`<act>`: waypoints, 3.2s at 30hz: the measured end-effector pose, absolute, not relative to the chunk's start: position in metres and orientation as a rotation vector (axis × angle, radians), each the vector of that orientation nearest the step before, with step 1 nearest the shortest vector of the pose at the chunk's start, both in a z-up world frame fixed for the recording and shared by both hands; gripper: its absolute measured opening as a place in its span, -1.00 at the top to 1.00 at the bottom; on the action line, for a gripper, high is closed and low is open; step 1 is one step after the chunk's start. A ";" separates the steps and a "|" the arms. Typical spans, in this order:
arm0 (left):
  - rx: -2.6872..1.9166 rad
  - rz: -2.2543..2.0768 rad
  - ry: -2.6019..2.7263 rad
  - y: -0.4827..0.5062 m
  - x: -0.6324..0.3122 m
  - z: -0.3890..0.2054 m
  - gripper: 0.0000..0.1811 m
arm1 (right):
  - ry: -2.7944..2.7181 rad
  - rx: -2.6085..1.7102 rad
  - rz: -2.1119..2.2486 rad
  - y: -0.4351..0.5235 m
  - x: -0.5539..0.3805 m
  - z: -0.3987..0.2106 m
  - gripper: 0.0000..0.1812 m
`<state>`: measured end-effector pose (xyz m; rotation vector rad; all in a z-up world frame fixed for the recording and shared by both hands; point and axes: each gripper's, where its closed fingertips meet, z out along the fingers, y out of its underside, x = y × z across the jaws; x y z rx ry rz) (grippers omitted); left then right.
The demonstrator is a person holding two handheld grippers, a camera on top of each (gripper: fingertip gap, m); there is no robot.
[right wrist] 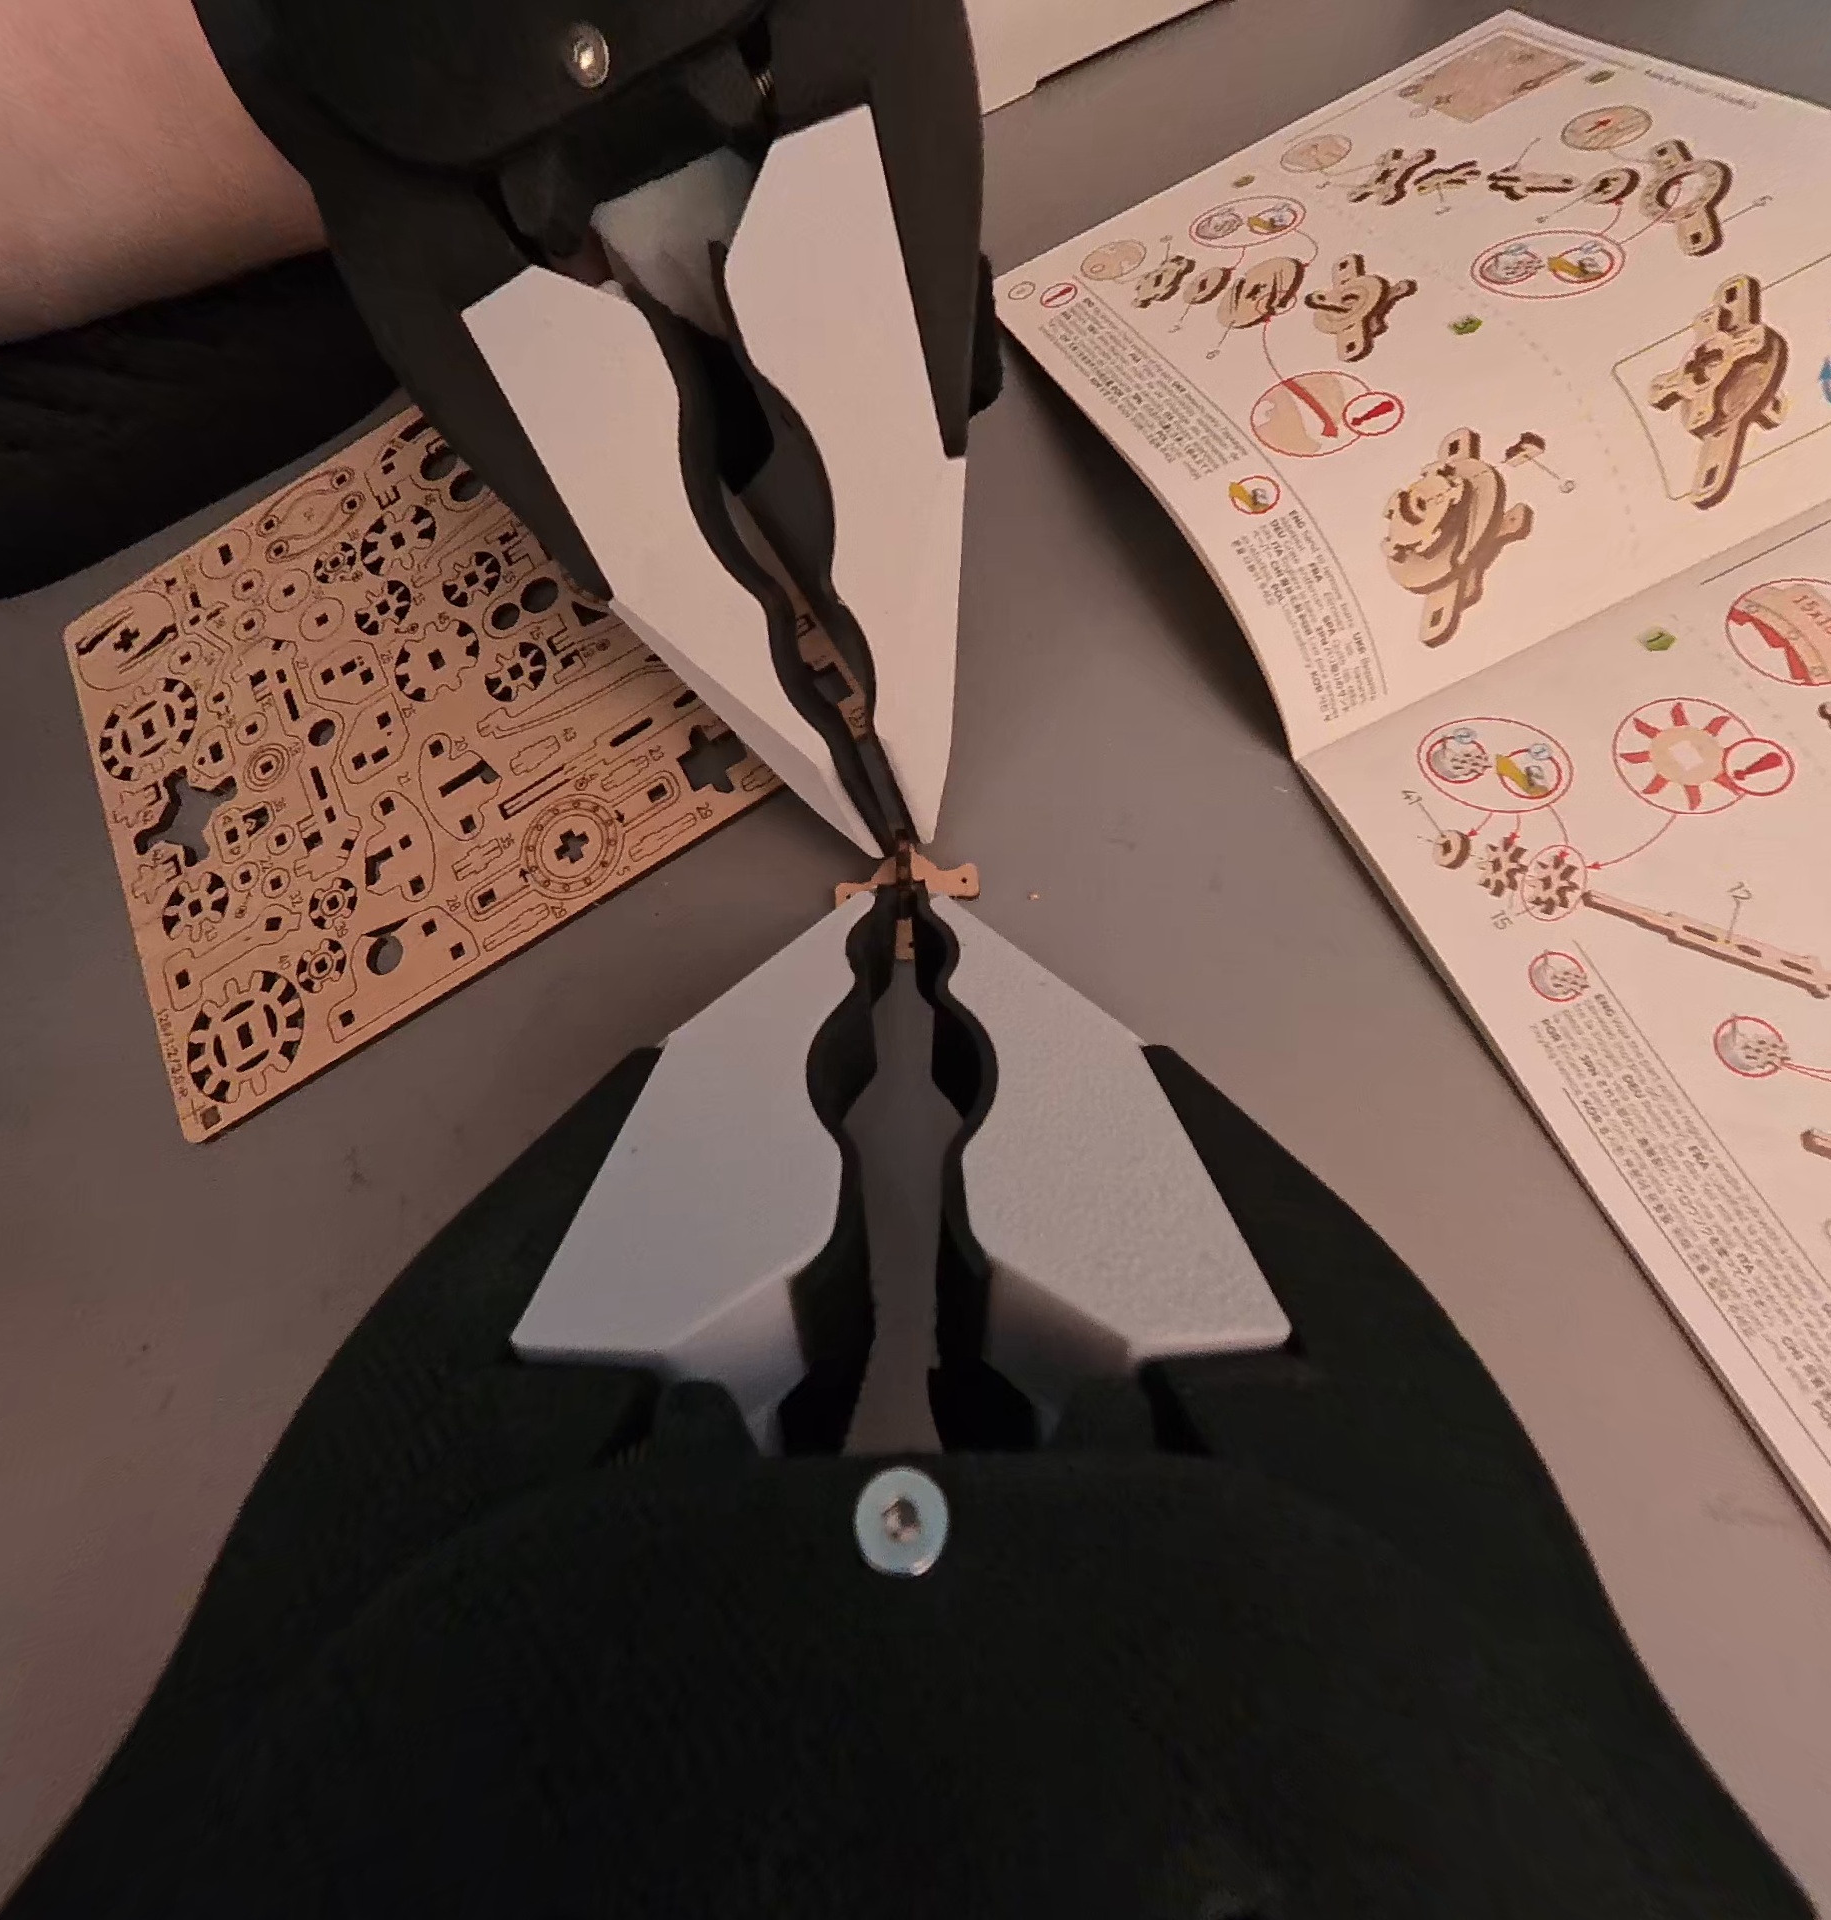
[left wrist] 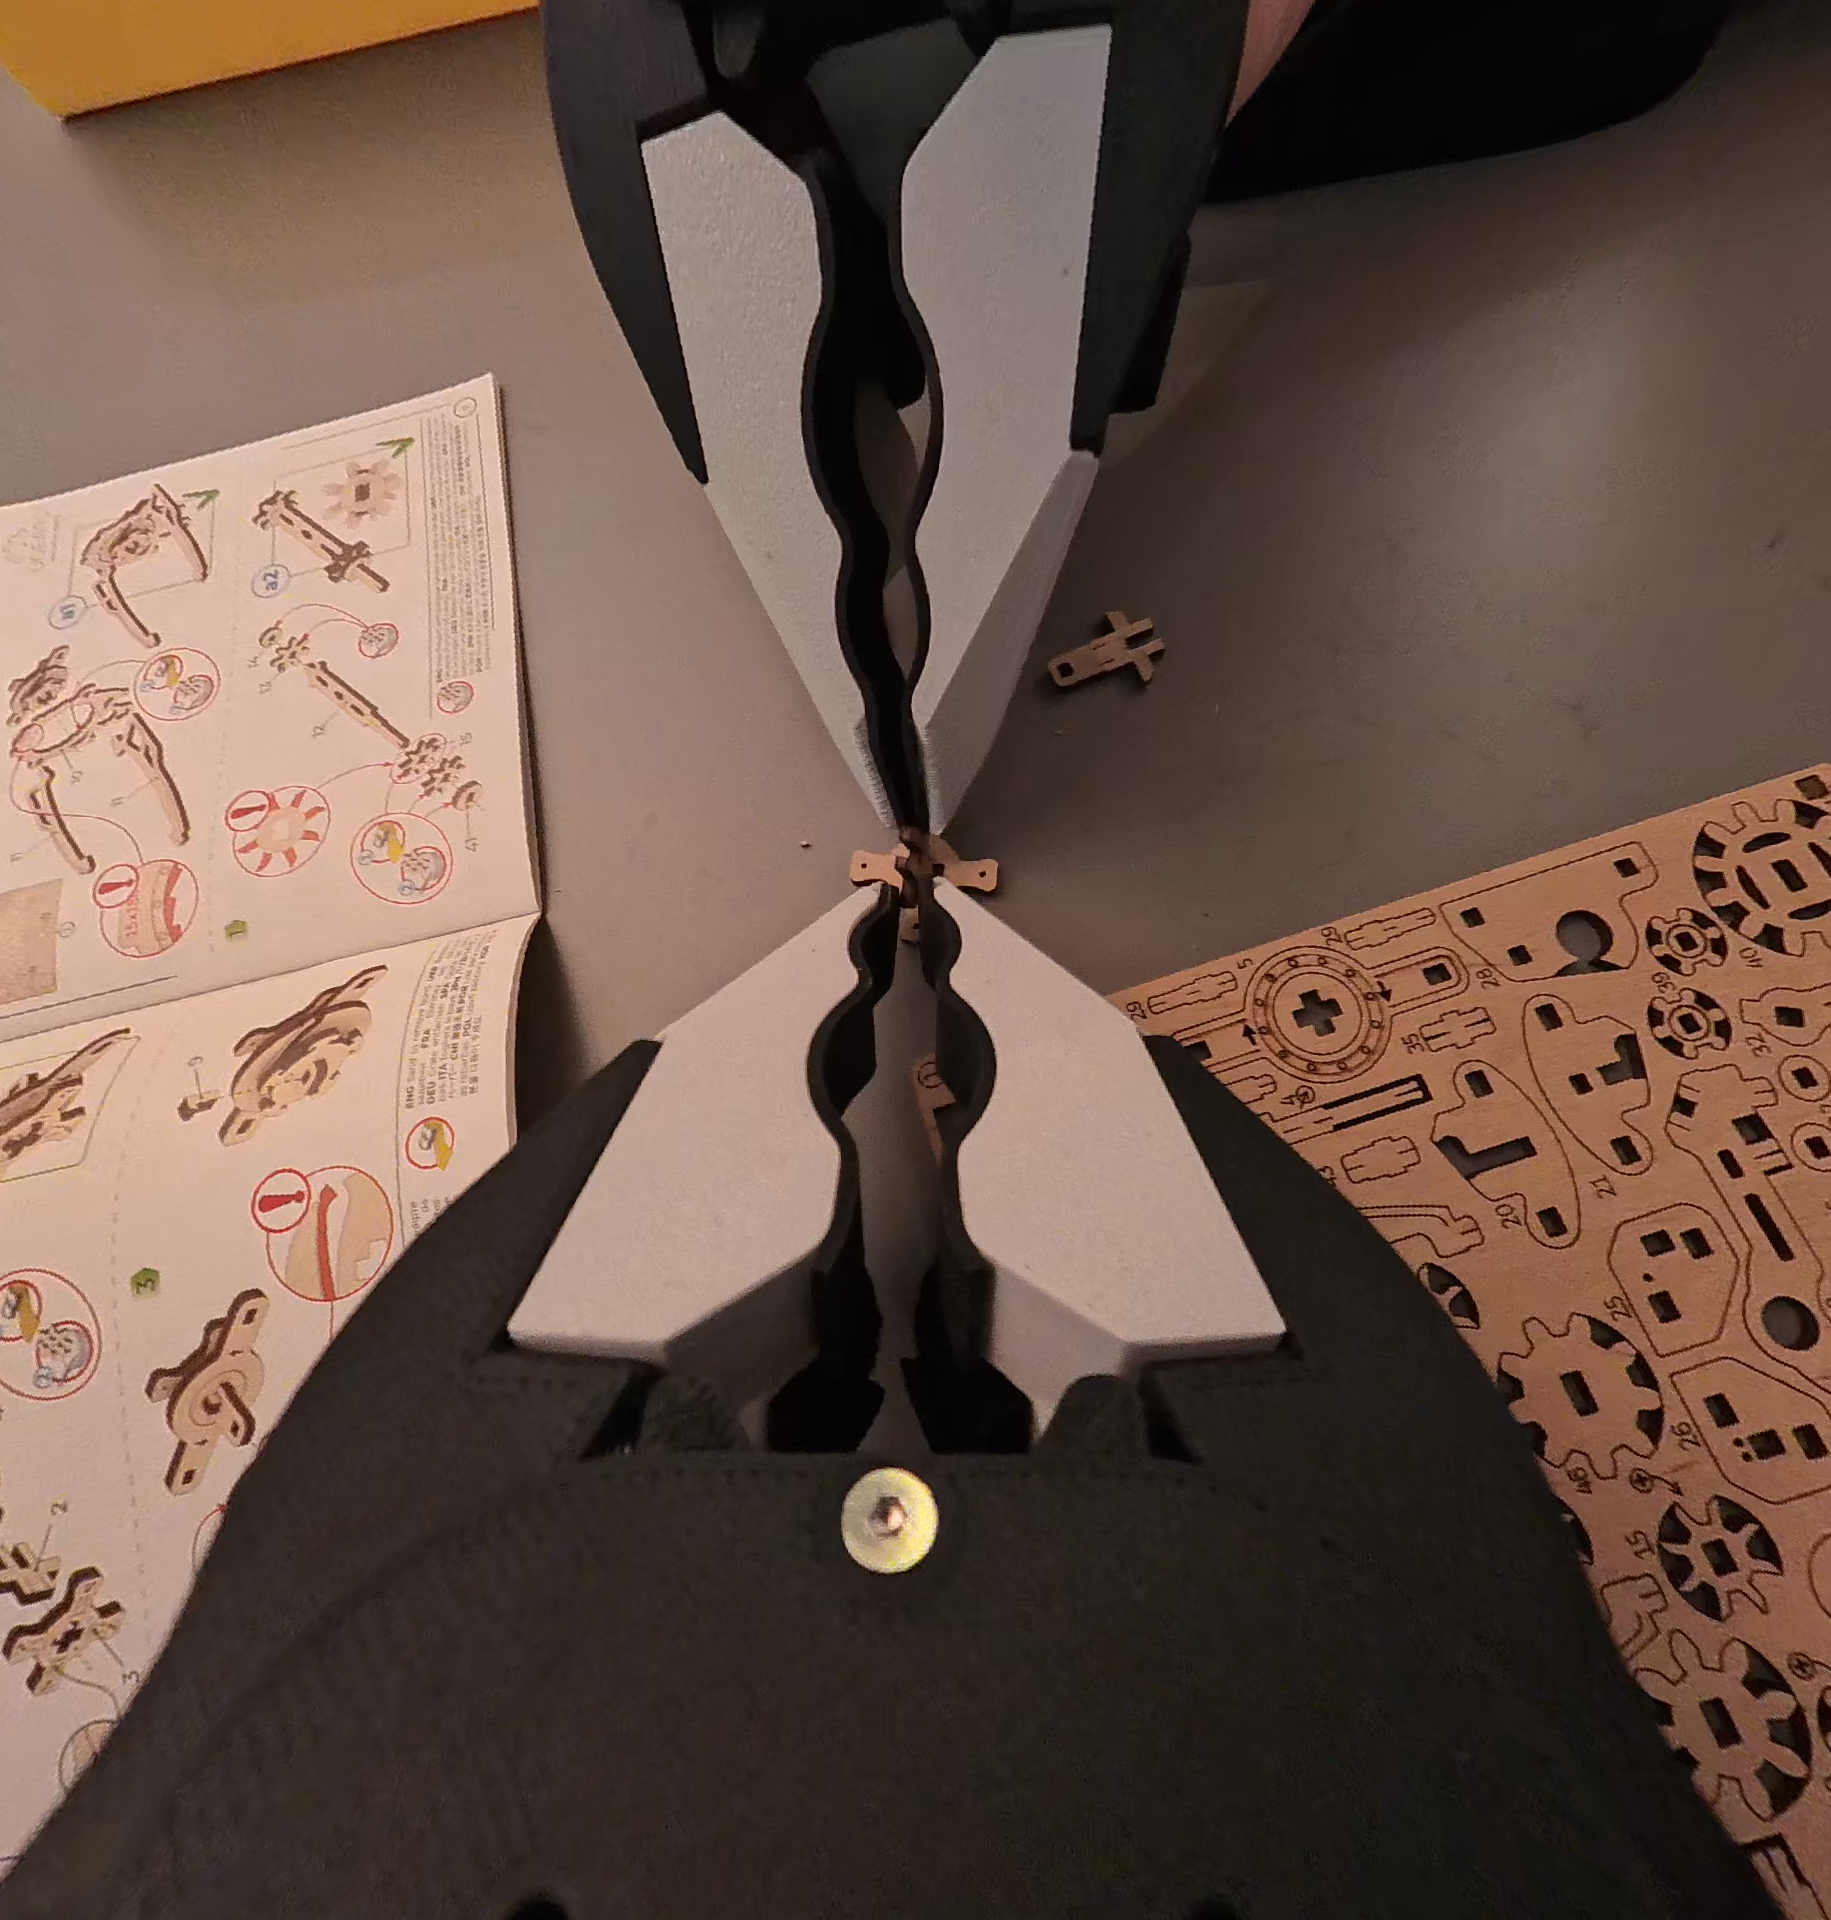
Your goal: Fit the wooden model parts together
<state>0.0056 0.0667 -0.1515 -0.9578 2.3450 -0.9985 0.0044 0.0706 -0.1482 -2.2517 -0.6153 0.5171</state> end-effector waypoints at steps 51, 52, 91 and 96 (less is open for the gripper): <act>-1.038 -1.100 2.343 0.068 0.013 -0.150 0.98 | -0.666 -2.291 0.392 0.072 0.011 -0.151 0.99; -1.031 -1.095 2.344 0.068 0.013 -0.150 0.98 | -0.666 -2.289 0.393 0.072 0.011 -0.151 0.99; -0.919 -1.013 2.324 0.067 0.012 -0.147 0.99 | -0.803 -2.329 0.343 0.076 0.007 -0.150 0.98; -0.913 -1.037 2.319 0.066 0.012 -0.145 1.00 | -0.787 -2.329 0.380 0.075 0.007 -0.150 0.98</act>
